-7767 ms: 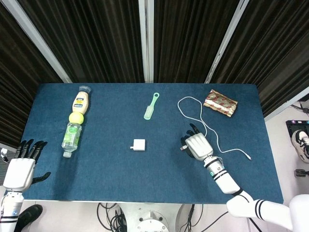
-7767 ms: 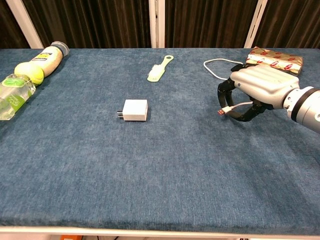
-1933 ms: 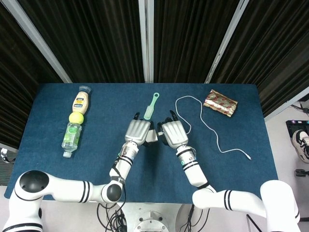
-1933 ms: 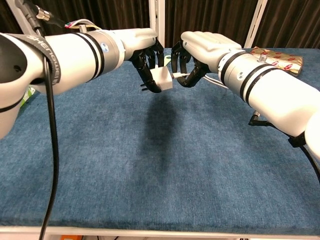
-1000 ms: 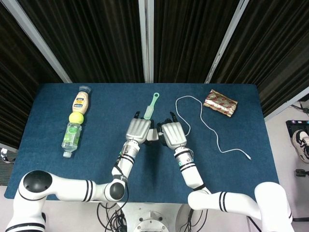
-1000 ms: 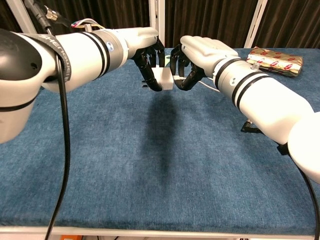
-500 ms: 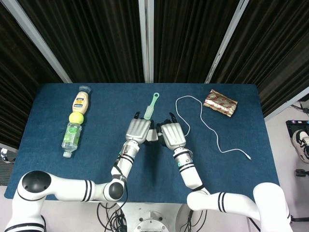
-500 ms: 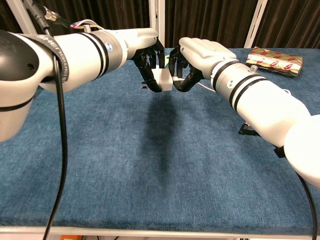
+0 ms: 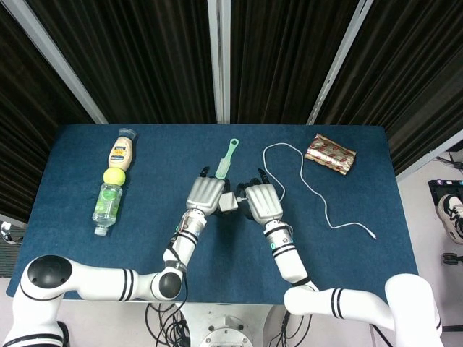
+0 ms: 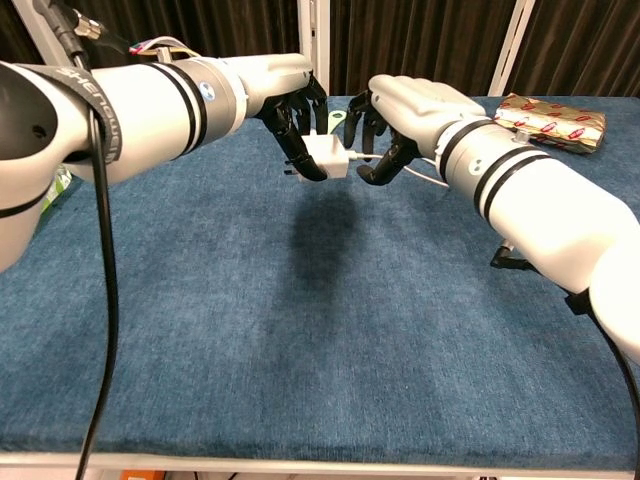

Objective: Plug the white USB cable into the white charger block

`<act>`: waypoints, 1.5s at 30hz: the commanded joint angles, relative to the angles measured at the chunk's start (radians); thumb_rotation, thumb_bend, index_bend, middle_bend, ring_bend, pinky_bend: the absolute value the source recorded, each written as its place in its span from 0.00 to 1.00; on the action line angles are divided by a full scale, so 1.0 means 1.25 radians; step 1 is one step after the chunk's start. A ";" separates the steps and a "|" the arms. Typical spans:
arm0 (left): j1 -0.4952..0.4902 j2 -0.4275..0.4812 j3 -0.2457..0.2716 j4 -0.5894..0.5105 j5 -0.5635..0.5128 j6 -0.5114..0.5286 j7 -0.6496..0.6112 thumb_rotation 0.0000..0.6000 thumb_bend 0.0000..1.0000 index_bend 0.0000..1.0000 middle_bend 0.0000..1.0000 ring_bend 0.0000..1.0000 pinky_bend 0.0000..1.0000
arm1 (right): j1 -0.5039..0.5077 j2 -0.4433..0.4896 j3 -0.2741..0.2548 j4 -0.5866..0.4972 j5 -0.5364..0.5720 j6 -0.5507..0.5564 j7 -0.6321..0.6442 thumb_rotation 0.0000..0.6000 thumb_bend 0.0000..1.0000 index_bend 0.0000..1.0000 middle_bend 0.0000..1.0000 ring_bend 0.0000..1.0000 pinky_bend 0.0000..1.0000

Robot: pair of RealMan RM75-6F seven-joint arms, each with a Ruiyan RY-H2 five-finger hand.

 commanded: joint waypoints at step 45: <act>0.043 0.020 0.089 0.052 0.049 -0.079 -0.034 0.97 0.14 0.33 0.32 0.20 0.01 | -0.078 0.179 -0.034 -0.186 0.063 0.014 -0.047 1.00 0.22 0.00 0.14 0.05 0.00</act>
